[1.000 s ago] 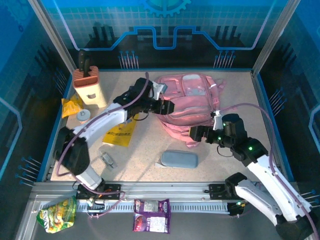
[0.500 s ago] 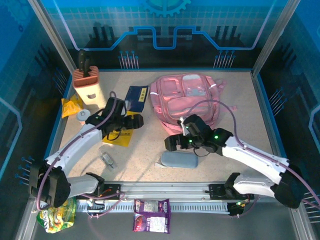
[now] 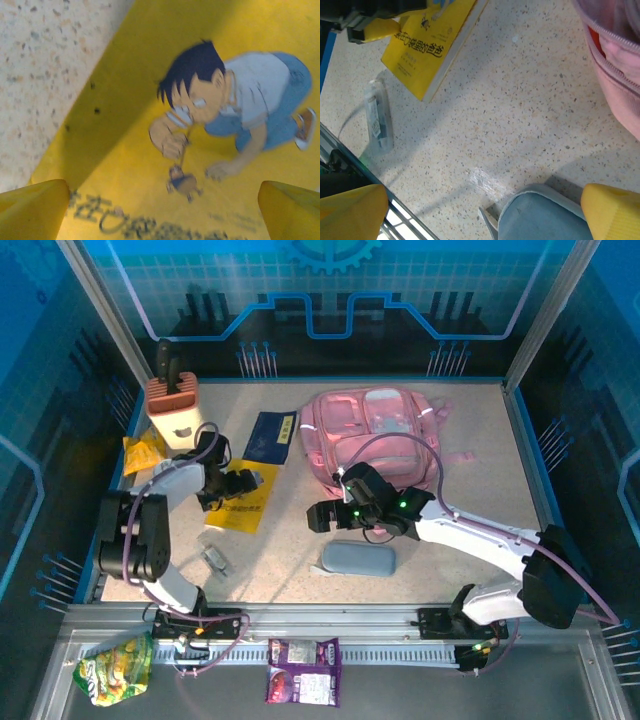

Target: Pack the student bag

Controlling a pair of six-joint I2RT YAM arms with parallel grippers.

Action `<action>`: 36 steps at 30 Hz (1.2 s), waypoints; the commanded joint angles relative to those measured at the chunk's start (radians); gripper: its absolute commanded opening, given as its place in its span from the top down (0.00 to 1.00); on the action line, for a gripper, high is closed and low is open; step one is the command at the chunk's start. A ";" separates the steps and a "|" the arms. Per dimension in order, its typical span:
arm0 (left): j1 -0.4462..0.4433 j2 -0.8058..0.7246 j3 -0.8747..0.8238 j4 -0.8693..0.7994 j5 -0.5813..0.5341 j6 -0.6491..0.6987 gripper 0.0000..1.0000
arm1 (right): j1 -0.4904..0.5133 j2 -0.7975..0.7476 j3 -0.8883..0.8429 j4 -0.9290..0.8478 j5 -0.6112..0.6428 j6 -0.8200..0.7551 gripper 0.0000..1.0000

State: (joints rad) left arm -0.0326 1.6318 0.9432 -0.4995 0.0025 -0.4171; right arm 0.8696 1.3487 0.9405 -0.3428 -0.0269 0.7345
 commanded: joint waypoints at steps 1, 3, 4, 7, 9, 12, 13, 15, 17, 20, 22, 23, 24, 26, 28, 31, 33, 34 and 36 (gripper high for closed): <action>0.019 0.034 0.059 0.045 -0.011 0.020 0.01 | -0.010 0.008 0.030 0.019 0.027 0.016 0.00; 0.029 0.063 0.077 0.041 -0.013 0.024 0.01 | -0.024 0.012 0.036 0.025 0.027 0.020 0.00; 0.030 0.074 0.085 0.039 -0.013 0.029 0.01 | -0.028 0.016 0.039 0.025 0.025 0.021 0.00; 0.027 0.108 0.102 0.011 -0.009 0.042 0.01 | -0.042 0.029 0.050 0.026 0.019 0.025 0.00; 0.020 0.109 0.091 -0.004 -0.006 0.042 0.01 | -0.048 0.038 0.053 0.031 0.013 0.027 0.00; 0.012 0.072 0.054 -0.029 -0.021 0.024 0.01 | -0.052 0.048 0.053 0.036 0.007 0.030 0.00; 0.005 0.054 0.038 -0.036 -0.028 0.017 0.01 | -0.053 0.050 0.052 0.041 0.004 0.030 0.00; -0.015 0.008 0.002 -0.047 -0.046 -0.014 0.01 | -0.061 0.059 0.047 0.054 -0.006 0.033 0.00; -0.047 -0.042 -0.060 -0.029 -0.034 -0.071 0.01 | -0.070 0.070 0.040 0.071 -0.025 0.039 0.00; -0.140 -0.093 -0.129 -0.021 -0.071 -0.151 0.01 | -0.077 0.079 0.022 0.097 -0.046 0.048 0.00; -0.198 -0.114 -0.157 -0.040 -0.092 -0.204 0.01 | -0.080 0.081 0.009 0.101 -0.048 0.061 0.00; -0.225 -0.133 -0.172 -0.048 -0.098 -0.228 0.01 | -0.082 0.080 0.002 0.105 -0.054 0.067 0.01; -0.250 -0.158 -0.186 -0.062 -0.117 -0.258 0.01 | -0.082 0.078 -0.007 0.109 -0.066 0.069 0.00; -0.282 -0.229 -0.220 -0.058 -0.118 -0.285 0.01 | -0.081 0.074 -0.016 0.096 -0.068 0.075 0.00; -0.280 -0.323 -0.250 -0.041 -0.127 -0.307 0.01 | -0.081 0.072 -0.021 0.080 -0.067 0.069 0.00; -0.244 -0.420 -0.253 -0.010 -0.100 -0.264 0.01 | -0.080 0.094 0.003 0.049 -0.076 0.059 0.03; -0.197 -0.441 -0.229 -0.037 -0.081 -0.225 0.03 | -0.060 0.132 0.042 0.023 -0.081 0.050 0.04; -0.175 -0.442 -0.219 -0.051 -0.072 -0.210 0.06 | -0.044 0.150 0.057 0.026 -0.079 0.045 0.05; -0.124 -0.446 -0.220 -0.047 -0.018 -0.188 0.10 | -0.010 0.200 0.093 0.028 -0.073 0.041 0.08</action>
State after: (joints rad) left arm -0.2108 1.1931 0.7059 -0.5152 -0.0822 -0.6445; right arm 0.8154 1.4940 0.9752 -0.2955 -0.0891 0.7856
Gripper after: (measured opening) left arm 0.915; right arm 0.930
